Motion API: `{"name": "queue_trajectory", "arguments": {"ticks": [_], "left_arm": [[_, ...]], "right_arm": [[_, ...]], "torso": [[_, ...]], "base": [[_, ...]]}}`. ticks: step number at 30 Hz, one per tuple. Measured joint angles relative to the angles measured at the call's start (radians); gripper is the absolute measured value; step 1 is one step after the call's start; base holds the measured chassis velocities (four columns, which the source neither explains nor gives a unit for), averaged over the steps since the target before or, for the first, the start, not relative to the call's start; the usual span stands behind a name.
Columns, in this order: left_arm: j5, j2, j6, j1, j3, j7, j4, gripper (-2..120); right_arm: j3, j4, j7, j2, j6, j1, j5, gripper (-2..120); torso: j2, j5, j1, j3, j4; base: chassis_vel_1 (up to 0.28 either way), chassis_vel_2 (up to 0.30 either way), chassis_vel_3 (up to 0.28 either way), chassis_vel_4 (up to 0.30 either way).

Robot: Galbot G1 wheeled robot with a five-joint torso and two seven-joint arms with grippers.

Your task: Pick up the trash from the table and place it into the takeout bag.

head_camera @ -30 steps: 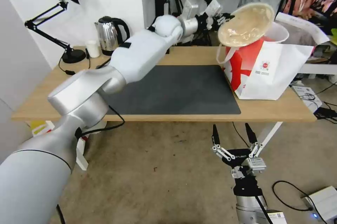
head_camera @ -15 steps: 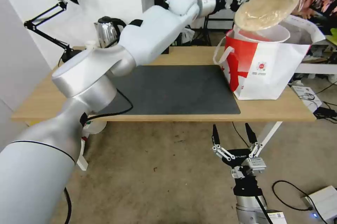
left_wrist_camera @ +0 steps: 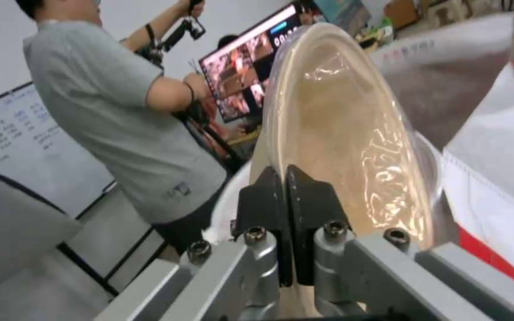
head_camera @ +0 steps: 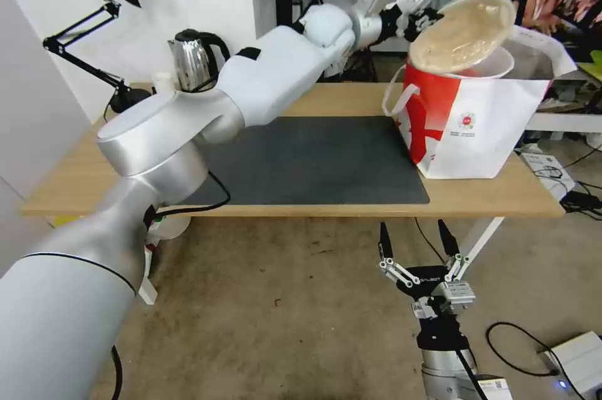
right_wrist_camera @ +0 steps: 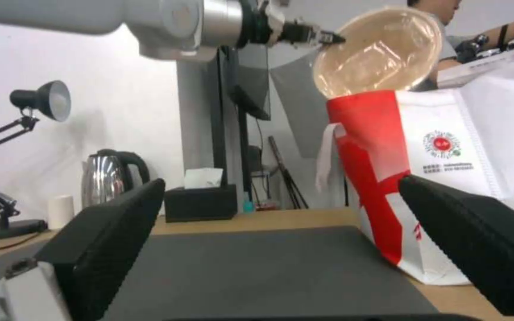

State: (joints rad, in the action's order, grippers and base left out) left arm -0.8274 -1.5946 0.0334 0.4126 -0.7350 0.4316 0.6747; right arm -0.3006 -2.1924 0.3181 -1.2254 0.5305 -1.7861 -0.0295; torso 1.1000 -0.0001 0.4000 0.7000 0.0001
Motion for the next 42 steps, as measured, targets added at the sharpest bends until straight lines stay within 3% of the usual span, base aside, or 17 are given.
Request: {"name": "queue_trajectory", "arguments": {"ticks": [5,15,32,38,42], "left_arm": [[0.006,0.0,0.017,-0.028,-0.021,-0.021,0.001,1],[-0.046,0.001,0.023,-0.004,-0.019,-0.07,0.044,38],[-0.15,0.002,0.024,0.093,-0.002,-0.079,0.138,99],[-0.151,0.043,0.021,0.116,0.024,-0.079,0.17,100],[-0.156,0.114,0.007,0.132,0.048,-0.086,0.219,100]], "right_arm": [[0.0,0.0,0.0,0.0,0.0,0.0,0.0,100],[0.0,0.0,0.0,0.0,0.0,0.0,0.0,100],[0.0,0.0,0.0,0.0,0.0,0.0,0.0,100],[0.0,0.0,0.0,0.0,0.0,0.0,0.0,100],[0.0,0.0,0.0,0.0,0.0,0.0,0.0,100]], "torso": [[0.0,0.0001,0.0,0.0,-0.0003],[0.0,0.0002,0.0,0.0,-0.0002],[0.0,0.0002,0.0,0.0,-0.0002],[0.0,0.0002,0.0,0.0,-0.0002],[0.0,-0.0002,0.0,0.0,-0.0002]], "base": [[0.0,0.0,0.0,0.0],[0.0,0.0,0.0,0.0],[0.0,0.0,0.0,0.0],[0.0,0.0,0.0,0.0],[0.0,0.0,0.0,0.0]]}}
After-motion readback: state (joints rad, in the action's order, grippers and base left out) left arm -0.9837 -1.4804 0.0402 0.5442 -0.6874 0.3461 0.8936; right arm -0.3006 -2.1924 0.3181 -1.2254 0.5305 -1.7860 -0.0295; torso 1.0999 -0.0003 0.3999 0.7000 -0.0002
